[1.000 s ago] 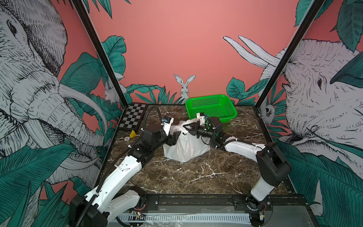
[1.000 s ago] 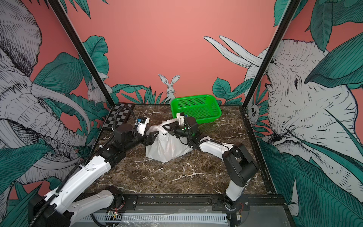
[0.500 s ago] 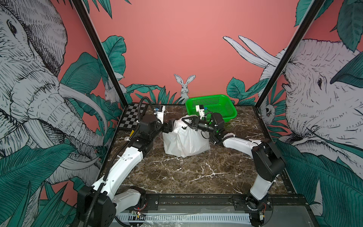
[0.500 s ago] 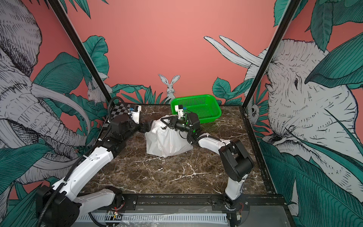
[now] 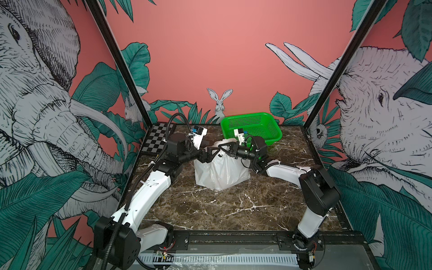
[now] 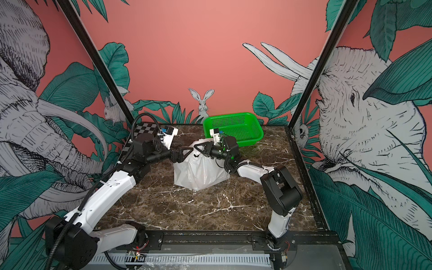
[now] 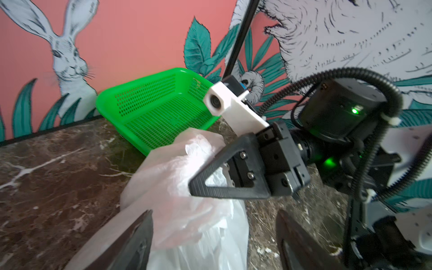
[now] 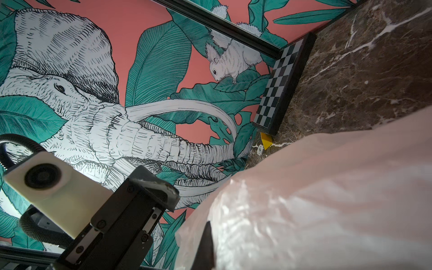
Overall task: Place the pineapple into a plastic bag & tie a knot
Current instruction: Cross the plastic bag at the center of the board.
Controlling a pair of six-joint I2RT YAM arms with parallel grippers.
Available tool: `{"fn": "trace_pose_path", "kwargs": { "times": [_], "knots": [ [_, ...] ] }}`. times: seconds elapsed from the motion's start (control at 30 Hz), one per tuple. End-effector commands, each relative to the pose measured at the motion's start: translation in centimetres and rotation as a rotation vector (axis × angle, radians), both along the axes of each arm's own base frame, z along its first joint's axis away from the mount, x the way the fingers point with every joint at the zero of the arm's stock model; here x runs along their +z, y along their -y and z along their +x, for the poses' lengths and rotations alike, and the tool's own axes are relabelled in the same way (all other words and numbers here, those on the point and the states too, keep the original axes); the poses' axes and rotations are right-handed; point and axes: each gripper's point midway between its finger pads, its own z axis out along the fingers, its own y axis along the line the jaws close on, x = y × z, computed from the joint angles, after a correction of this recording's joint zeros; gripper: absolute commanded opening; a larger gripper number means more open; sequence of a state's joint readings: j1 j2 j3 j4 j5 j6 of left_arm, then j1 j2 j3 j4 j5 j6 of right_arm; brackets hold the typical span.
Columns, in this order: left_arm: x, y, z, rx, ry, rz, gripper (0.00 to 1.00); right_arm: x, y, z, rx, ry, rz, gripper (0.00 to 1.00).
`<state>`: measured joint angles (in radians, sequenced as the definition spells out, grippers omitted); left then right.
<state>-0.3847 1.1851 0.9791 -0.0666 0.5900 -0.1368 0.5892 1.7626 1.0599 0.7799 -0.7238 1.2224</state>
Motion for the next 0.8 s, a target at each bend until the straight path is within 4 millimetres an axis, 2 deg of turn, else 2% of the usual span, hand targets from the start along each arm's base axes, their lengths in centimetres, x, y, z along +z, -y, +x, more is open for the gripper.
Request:
{"fn": "trace_pose_path", "kwargs": {
  "times": [0.0,0.23,0.27,0.5,0.63,0.77],
  "knots": [
    [-1.5,0.5,-1.5,-0.082,-0.035,0.023,0.85,2.4,0.6,-0.8,0.017,0.073,0.033,0.00],
    [-2.6,0.2,-0.3,-0.047,-0.010,0.071,0.86,2.3,0.8,-1.0,0.020,0.065,0.032,0.00],
    [-2.8,-0.1,0.4,-0.016,-0.001,0.090,0.86,2.2,0.8,-1.0,0.020,0.062,0.030,0.00],
    [-2.9,0.8,1.1,-0.055,0.008,0.108,0.86,2.0,0.8,-1.0,0.020,0.054,0.026,0.00],
    [-3.7,1.6,1.2,-0.080,0.001,0.125,0.81,2.0,0.7,-0.9,0.023,0.048,0.027,0.00],
    [-3.9,2.6,1.3,-0.122,0.001,0.109,0.67,1.9,0.7,-0.9,0.023,0.045,0.019,0.00]
  ]
}}
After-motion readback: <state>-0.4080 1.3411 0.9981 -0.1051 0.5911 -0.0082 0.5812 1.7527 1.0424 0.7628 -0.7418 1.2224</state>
